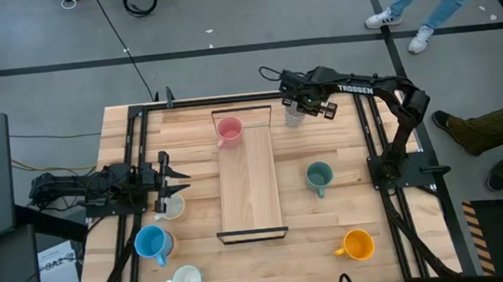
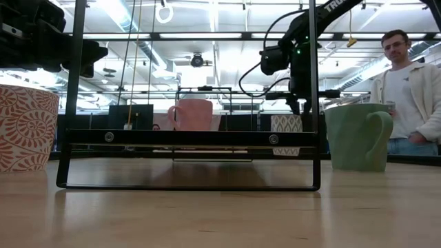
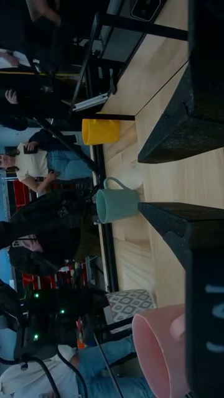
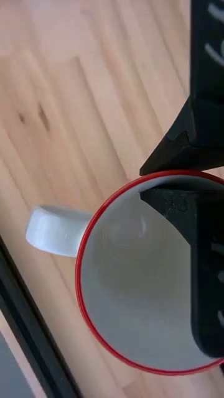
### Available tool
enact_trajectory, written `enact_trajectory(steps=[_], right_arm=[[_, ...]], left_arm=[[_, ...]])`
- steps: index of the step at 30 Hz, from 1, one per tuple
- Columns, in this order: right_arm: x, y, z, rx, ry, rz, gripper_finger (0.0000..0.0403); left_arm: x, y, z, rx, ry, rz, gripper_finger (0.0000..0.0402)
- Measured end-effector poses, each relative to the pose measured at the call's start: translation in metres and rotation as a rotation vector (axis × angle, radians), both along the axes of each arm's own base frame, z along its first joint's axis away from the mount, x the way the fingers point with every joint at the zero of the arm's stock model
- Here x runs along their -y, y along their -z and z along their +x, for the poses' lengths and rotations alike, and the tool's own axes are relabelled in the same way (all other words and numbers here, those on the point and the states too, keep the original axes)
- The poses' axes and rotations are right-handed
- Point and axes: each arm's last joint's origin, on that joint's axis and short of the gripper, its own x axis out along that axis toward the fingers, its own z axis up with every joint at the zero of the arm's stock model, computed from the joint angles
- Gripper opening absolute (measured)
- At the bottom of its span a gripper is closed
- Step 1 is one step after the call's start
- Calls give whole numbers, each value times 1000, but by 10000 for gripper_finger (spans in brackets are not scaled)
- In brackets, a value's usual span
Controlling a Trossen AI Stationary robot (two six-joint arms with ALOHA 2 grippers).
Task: Place coffee mugs
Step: Put the gray patterned mug on the shelf
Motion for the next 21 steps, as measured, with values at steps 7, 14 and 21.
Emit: enact_trajectory(steps=[7, 14, 21], right_arm=[[-6, 0, 4, 28, 123, -20, 33], [-8, 1, 4, 43, 212, -5, 34], [-15, 13, -3, -7, 231, 50, 34]], left_arm=[[0, 0, 0, 0, 0, 0, 119], [0, 0, 0, 0, 0, 0, 119], [0, 0, 0, 0, 0, 0, 118]])
